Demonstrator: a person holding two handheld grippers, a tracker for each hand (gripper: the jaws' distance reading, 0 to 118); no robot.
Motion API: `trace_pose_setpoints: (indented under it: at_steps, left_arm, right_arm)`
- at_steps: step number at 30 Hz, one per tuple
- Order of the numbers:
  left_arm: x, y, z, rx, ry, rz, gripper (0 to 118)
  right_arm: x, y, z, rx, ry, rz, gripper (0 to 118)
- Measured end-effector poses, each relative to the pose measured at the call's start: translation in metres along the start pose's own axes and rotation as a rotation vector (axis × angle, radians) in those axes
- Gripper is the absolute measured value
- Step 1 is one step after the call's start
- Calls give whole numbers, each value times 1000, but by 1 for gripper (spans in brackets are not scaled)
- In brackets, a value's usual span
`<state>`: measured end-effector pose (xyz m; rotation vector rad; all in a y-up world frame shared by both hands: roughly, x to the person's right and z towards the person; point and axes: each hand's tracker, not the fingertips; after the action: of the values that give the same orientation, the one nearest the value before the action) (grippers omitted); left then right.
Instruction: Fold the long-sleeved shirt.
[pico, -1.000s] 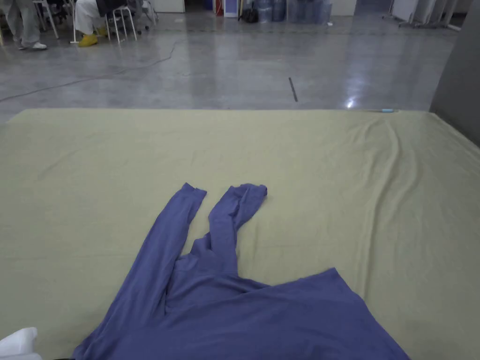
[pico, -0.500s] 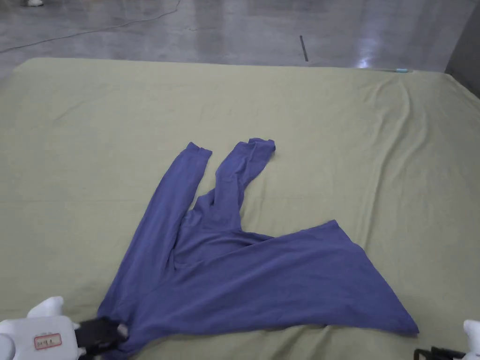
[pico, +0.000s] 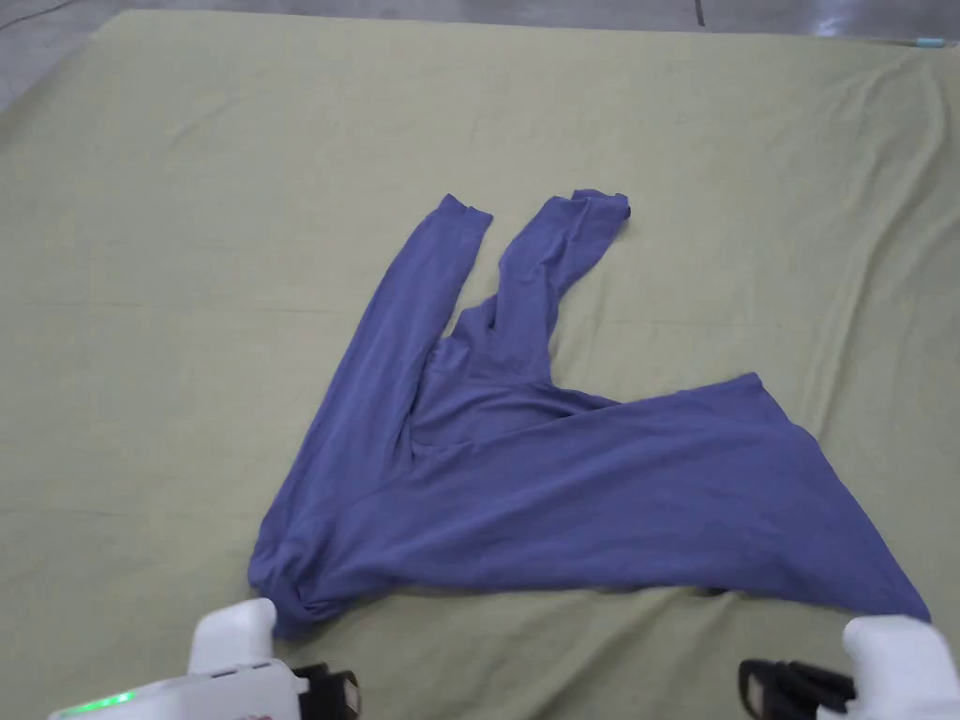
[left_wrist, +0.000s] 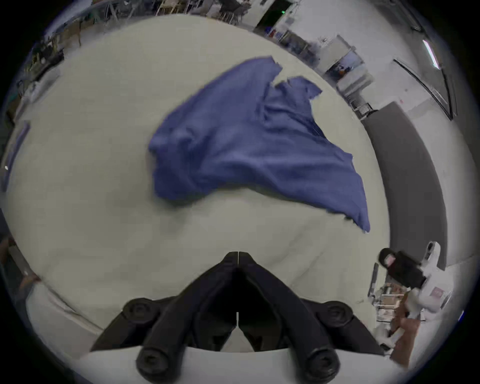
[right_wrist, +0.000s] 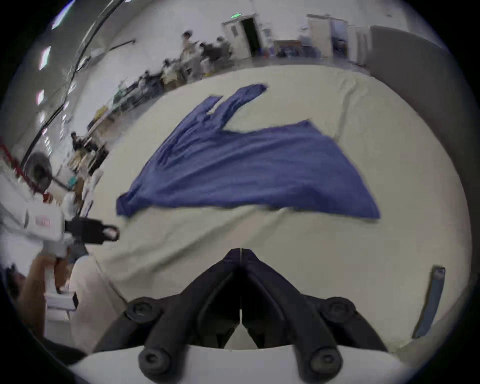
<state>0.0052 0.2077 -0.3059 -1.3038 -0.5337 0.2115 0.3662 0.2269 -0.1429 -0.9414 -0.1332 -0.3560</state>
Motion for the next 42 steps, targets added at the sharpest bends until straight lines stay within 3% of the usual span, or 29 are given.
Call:
trace_pose_setpoints:
  at_steps: [3,8,13,16,17,18,19,20,23,25,26,27,28,29,30,33,36,42]
  left_arm:
    - [21,27,4,55,3,-39,0]
    - [52,164,-31,231,43,-98,0]
    - [81,311,-98,227,143,-123,0]
    - [92,348,-135,203,256,-163,1]
    - [93,355,-147,188,256,-137,55]
    - [93,361,-155,148,299,-127,116]
    - [91,363,-156,114,306,-121,118]
    - [83,372,-170,167,280,-134,117]
    - [77,379,-192,89,260,-121,116]
    - [77,398,-193,34,280,-125,104]
    - [76,399,-197,15,308,-158,81]
    - [78,398,-199,0,397,-222,74]
    - [77,387,-191,22,397,-272,69]
    - [82,387,-188,32,359,-249,39]
    - [85,387,-182,27,359,-274,0]
    - [87,387,-156,43,349,-264,0]
    - [97,373,-108,151,188,-338,0]
    - [104,283,31,331,5,-461,0]
  right_arm:
    - [-17,2,0,5,55,38,2]
    - [-37,7,0,8,96,97,2]
    - [-40,2,-6,-11,132,65,2]
    - [-38,-5,-8,-32,138,60,2]
    - [-38,-7,-10,-45,134,63,2]
    - [-37,-9,-11,-57,130,67,2]
    - [-36,-12,-11,-65,127,69,2]
    - [-35,-13,-12,-76,125,70,2]
    - [-31,-17,-12,-96,134,52,2]
    - [-30,-16,-12,-103,131,40,2]
    - [-29,-16,-11,-103,130,34,2]
    - [-27,-16,-9,-100,129,28,2]
    - [-26,-15,-7,-96,127,21,2]
    - [-25,-14,-5,-90,128,10,2]
    - [-24,-14,-3,-86,131,-3,2]
    - [-20,-14,0,-82,140,-26,2]
    - [-19,-12,1,-70,132,-23,2]
    - [-14,-6,12,-28,145,-72,2]
